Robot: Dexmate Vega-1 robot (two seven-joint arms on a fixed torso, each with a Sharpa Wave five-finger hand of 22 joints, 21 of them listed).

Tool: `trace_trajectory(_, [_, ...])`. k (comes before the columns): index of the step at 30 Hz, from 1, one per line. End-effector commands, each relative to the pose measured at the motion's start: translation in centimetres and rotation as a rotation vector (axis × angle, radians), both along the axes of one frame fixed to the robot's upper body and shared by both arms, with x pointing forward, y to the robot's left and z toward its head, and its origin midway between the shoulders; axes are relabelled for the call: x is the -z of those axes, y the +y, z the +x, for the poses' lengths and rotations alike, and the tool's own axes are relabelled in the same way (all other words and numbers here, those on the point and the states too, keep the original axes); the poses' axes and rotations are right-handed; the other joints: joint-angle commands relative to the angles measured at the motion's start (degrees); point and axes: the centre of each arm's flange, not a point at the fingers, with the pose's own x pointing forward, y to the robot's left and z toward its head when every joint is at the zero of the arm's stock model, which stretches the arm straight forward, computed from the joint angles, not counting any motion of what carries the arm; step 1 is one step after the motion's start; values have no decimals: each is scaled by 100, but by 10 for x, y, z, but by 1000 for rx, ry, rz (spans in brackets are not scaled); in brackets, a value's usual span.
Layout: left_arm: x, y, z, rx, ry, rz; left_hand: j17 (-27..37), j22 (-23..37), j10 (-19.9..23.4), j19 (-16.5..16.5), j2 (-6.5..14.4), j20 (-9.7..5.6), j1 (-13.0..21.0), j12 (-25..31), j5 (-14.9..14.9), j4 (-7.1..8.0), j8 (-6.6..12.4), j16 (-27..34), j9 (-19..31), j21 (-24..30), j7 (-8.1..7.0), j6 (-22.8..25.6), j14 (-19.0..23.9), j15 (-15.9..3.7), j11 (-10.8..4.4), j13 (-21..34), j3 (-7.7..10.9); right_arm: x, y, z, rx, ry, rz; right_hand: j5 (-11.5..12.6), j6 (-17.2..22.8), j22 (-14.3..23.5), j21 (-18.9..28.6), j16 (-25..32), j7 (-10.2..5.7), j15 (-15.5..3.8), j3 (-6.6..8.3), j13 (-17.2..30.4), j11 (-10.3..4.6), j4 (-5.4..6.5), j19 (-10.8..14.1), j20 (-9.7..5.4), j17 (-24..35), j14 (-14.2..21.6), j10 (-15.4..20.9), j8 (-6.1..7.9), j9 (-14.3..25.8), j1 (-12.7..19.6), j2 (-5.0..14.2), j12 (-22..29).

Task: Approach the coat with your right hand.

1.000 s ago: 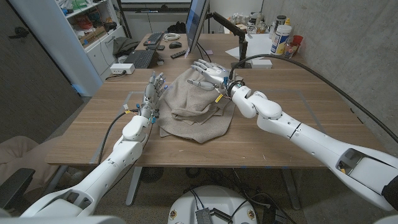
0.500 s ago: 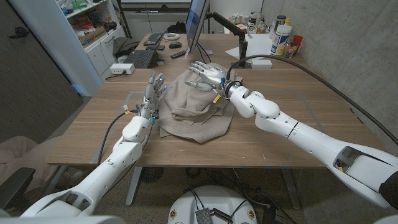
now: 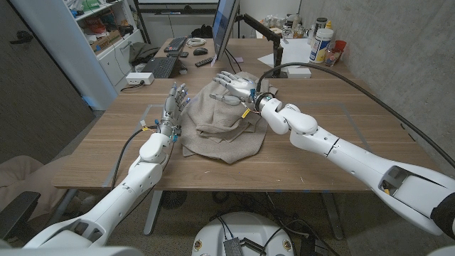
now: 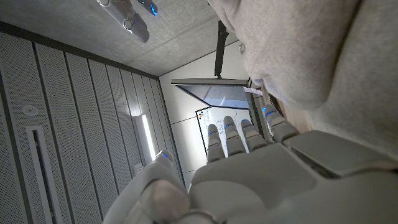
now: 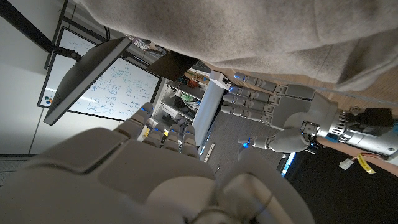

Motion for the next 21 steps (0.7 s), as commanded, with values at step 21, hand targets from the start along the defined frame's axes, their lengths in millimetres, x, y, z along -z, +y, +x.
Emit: trace_trajectory(21, [-1, 4, -2, -4, -8, -19, 2, -7, 38, 4, 50, -10, 52, 33, 28, -17, -8, 43, 20, -8, -16, 49, -13, 0, -32, 10, -39, 10, 18, 5, -17, 17, -24, 13, -83, -4, -7, -9, -11, -252, -31, 15, -11, 18, 8, 58, 10, -55, -67, 6, 34, -43, 25, -14])
